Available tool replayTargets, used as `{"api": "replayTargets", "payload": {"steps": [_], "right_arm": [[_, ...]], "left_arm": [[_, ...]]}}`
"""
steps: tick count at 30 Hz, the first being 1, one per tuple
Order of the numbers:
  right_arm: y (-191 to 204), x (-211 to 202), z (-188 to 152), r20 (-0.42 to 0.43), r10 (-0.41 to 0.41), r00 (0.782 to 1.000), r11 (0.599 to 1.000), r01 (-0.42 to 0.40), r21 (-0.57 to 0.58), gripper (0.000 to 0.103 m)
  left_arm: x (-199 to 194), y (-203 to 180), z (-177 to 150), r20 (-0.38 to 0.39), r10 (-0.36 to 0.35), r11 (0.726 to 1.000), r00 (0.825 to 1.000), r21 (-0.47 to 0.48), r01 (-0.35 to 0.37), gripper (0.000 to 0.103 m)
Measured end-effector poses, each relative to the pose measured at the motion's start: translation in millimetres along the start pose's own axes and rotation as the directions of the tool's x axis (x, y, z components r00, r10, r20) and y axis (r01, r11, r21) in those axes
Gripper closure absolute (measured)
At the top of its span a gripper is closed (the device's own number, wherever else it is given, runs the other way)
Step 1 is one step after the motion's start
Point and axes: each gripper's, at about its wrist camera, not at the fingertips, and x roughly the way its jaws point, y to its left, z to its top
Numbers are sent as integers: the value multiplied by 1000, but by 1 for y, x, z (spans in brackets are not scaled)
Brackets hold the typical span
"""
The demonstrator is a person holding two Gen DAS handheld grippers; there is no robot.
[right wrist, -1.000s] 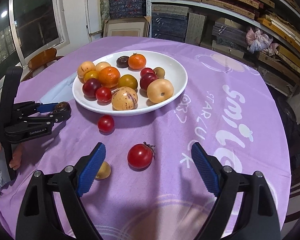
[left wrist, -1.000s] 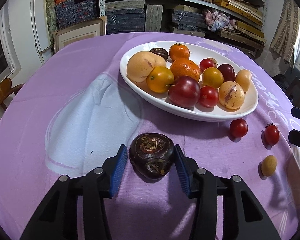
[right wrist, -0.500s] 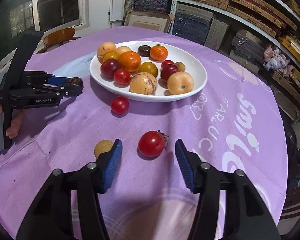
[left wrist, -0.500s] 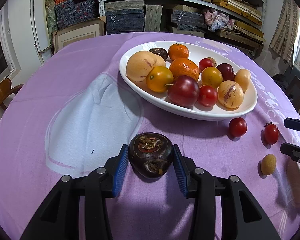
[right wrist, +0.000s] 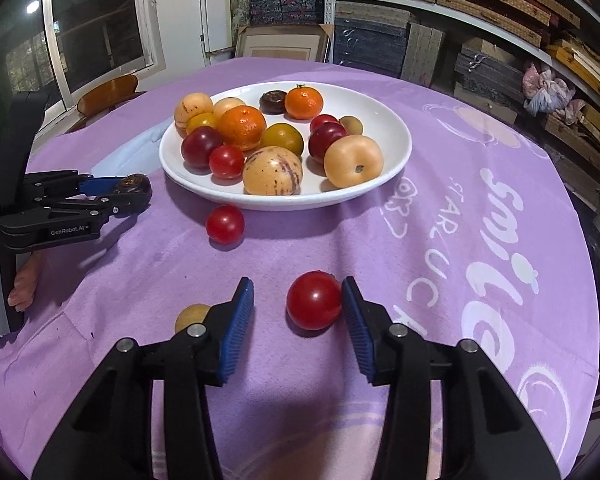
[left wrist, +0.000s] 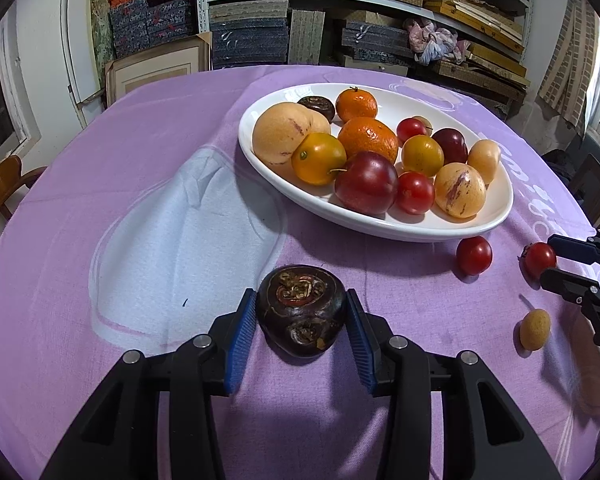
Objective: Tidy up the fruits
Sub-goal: 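Close the right tool around a red tomato while the left tool holds the dark fruit, then carry the dark fruit and tomato onto the plate and open both tools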
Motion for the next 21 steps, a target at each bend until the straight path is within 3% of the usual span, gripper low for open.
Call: {"api": "replayTargets", "payload": {"steps": [5, 13, 21], "right_arm": [[-5, 15, -1, -49, -29, 998, 999, 30, 34, 65], [-6, 23, -2, -73, -25, 997, 999, 29, 46, 73], [-14, 5, 2, -17, 59, 998, 992, -57, 111, 73]], "left_arm": [[-9, -8, -2, 51, -8, 1000, 999, 30, 6, 59], [-9, -4, -1, 50, -24, 1000, 998, 7, 24, 59], [-40, -11, 6, 144, -68, 998, 987, 19, 66, 59]]}}
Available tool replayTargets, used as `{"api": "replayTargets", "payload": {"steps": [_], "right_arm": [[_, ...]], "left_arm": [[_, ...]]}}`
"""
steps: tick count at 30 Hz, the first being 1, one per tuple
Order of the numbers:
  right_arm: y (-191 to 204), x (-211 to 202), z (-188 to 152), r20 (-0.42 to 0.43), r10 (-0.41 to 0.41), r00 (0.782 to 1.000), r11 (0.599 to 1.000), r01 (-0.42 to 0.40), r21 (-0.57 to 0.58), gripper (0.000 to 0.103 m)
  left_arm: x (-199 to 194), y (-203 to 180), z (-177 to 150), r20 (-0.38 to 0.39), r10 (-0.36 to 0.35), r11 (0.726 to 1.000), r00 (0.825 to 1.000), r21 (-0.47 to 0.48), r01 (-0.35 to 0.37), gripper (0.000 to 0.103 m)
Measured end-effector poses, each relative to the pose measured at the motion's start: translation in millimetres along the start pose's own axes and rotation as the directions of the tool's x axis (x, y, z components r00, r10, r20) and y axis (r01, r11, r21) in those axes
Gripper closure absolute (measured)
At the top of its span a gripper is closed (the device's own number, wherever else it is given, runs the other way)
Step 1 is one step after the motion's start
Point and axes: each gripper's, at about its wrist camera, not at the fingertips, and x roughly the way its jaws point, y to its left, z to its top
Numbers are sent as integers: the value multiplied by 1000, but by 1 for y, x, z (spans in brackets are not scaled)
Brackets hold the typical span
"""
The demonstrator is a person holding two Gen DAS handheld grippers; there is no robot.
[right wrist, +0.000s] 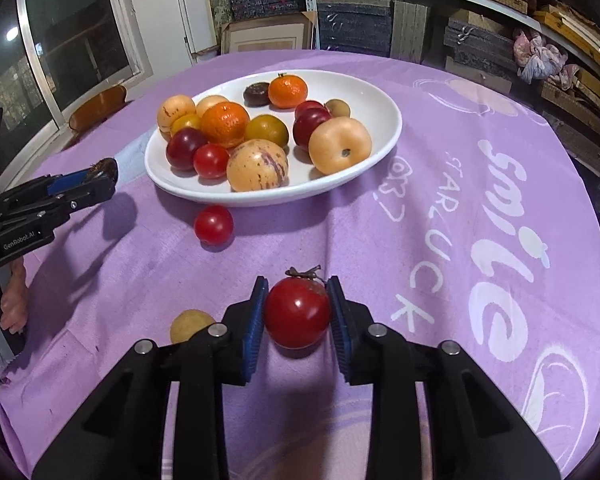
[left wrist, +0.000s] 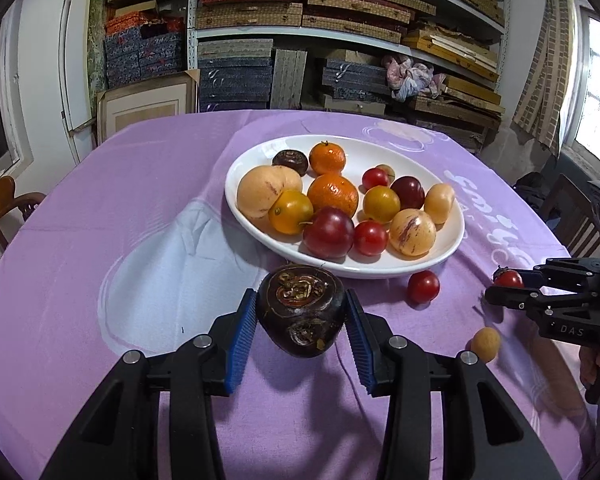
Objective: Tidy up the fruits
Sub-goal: 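Carry the dark fruit and tomato onto the plate and open both tools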
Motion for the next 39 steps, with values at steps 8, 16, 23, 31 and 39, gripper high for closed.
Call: {"api": "replayTargets", "payload": {"steps": [8, 16, 23, 31, 39], "right_arm": [[5, -29, 36, 158, -13, 987, 996, -2, 93, 73], [18, 13, 99, 144, -72, 987, 995, 61, 73, 73], [27, 48, 112, 115, -104, 988, 994, 101, 30, 73], [24, 59, 115, 107, -108, 988, 994, 107, 19, 73], [26, 52, 114, 130, -122, 984, 992, 122, 5, 61]], "left_arm": [[19, -18, 55, 25, 24, 999, 999, 43, -25, 59], [70, -24, 115, 24, 80, 996, 997, 42, -81, 59], [117, -22, 130, -41, 109, 993, 993, 58, -106, 59], [141, -24, 127, -70, 112, 992, 991, 57, -108, 59], [142, -26, 124, -62, 136, 989, 989, 70, -132, 58]]}}
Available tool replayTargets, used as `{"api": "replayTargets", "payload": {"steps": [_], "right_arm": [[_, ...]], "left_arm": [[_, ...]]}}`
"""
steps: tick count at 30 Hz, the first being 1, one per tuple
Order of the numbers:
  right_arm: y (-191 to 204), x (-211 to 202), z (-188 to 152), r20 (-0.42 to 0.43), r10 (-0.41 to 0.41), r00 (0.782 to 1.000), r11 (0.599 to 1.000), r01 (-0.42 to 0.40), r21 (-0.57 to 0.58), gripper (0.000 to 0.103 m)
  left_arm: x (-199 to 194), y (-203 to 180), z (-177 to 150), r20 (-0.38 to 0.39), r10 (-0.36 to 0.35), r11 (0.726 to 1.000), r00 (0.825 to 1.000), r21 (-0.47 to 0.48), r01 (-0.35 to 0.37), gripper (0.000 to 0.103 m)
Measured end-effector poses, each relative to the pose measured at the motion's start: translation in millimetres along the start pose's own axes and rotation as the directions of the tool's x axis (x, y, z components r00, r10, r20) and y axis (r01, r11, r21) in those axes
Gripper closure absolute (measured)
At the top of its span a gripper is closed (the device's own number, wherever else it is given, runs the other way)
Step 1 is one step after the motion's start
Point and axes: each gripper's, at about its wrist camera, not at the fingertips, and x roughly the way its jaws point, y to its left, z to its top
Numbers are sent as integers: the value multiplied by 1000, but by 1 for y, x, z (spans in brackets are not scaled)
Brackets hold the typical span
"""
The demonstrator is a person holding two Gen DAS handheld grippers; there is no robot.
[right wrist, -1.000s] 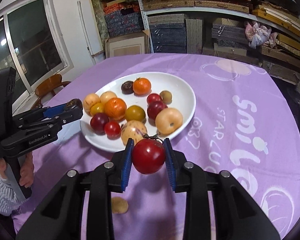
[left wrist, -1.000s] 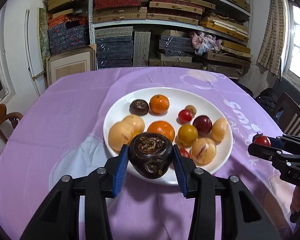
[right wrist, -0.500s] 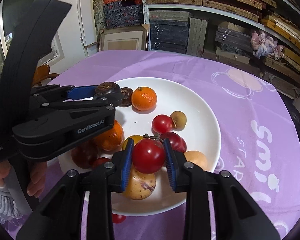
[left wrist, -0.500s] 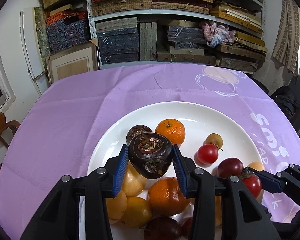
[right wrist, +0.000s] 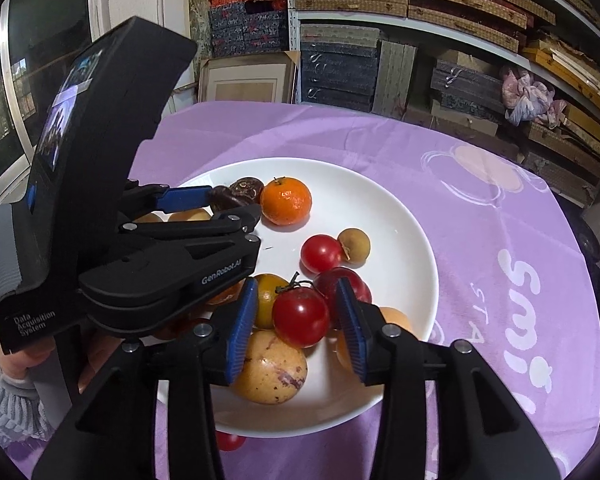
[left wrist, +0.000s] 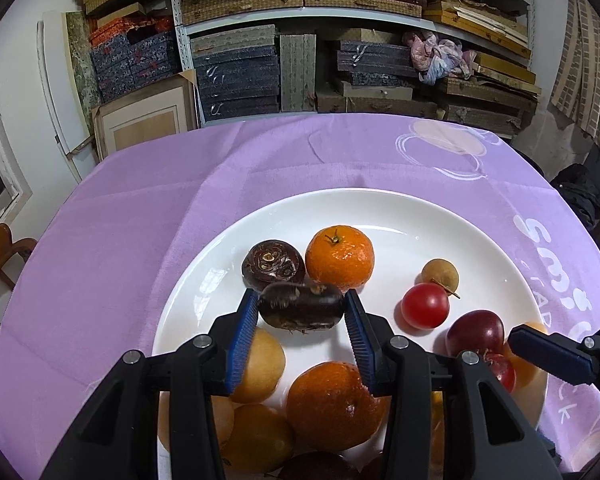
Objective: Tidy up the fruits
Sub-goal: 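Carry the dark fruit and tomato onto the plate and open both tools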
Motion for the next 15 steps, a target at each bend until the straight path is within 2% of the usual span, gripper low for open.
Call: {"api": "replayTargets", "payload": {"steps": [6, 11, 15], "right_arm": [[0, -23, -3, 33, 3, 999, 1000, -3, 9, 58], [-11, -57, -5, 97, 10, 995, 999, -15, 51, 56], [-19, -95, -15, 166, 13, 986, 994, -30, 100, 50]], "left_arm": [[-16, 0, 4, 41, 23, 1000, 999, 16, -24, 57], [-44, 17, 12, 73, 23, 999, 997, -29, -21, 57], [-80, 33, 12, 125, 44, 998, 991, -50, -38, 45]]}}
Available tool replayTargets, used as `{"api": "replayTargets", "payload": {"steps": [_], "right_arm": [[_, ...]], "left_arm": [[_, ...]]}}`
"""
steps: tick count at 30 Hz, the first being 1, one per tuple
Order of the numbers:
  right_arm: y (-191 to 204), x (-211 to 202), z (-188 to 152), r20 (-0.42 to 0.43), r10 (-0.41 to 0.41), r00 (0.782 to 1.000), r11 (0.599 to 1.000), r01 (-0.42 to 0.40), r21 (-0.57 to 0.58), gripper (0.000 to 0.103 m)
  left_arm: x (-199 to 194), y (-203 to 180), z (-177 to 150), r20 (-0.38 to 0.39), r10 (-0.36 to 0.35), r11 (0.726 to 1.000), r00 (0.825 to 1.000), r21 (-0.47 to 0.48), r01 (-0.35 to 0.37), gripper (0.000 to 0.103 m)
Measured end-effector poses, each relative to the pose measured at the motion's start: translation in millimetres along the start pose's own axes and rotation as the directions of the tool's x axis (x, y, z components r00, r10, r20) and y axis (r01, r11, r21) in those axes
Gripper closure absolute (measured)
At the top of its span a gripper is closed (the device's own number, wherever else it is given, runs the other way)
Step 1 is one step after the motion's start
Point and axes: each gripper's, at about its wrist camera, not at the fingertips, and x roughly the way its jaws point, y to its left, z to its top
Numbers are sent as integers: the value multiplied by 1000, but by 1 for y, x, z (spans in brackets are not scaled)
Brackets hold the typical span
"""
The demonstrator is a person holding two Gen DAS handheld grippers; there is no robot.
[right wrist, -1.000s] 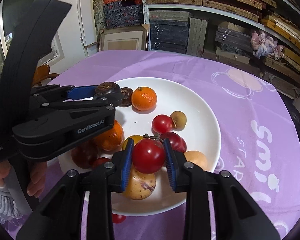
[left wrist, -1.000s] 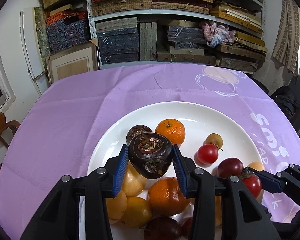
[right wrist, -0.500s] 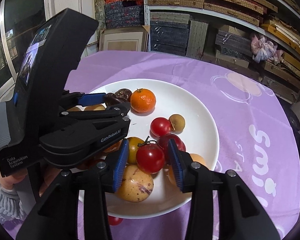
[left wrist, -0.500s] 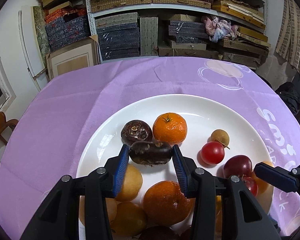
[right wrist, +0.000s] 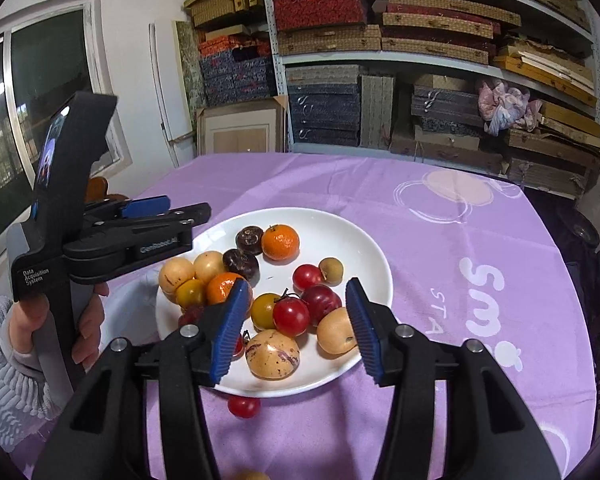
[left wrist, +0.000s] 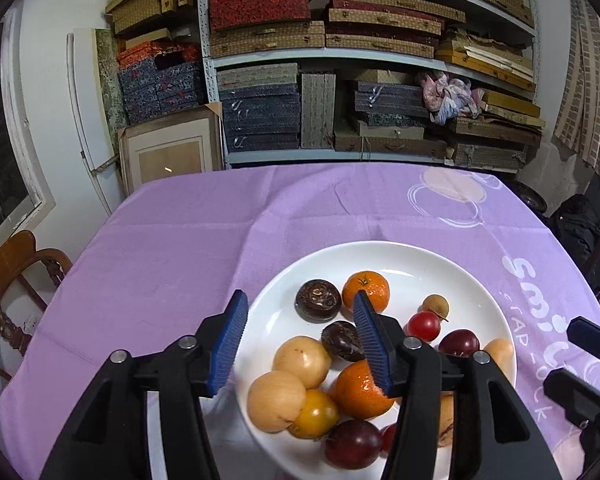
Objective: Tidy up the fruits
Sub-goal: 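Carry the dark fruit and tomato onto the plate and open both tools, then close the left tool around the last red tomato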
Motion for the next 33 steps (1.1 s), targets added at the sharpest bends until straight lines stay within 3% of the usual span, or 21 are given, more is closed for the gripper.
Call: {"api": "replayTargets", "payload": {"steps": [7, 10, 14, 18, 23, 28, 33], "right_arm": [[-9, -57, -23, 82, -7, 997, 999, 3, 49, 40], [-16, -76, -40, 117, -25, 993, 997, 16, 75, 32], [-36, -94, -60, 187, -66, 980, 987, 37, 156, 23], [-71, -97, -74, 224, -92, 970, 957, 25, 288, 17], [-105, -93, -86, 203, -160, 966, 902, 60, 427, 15], [-123, -98, -92, 199, -191, 961, 858, 64, 510, 10], [-125, -99, -91, 199, -197, 960, 864, 74, 498, 8]], "left_arm": [[-62, 19, -14, 50, 4, 1000, 999, -1, -4, 44], [-82, 15, -28, 55, -1, 1000, 999, 7, 0, 31], [-96, -4, -59, 36, -26, 998, 999, 49, 25, 30], [-93, -36, -95, -15, -57, 993, 998, 103, 58, 30], [-72, -78, -132, -98, -93, 982, 991, 158, 108, 30], [-57, -91, -138, -120, -106, 982, 987, 145, 123, 30], [-41, -92, -137, -150, -94, 988, 984, 107, 111, 30]]}}
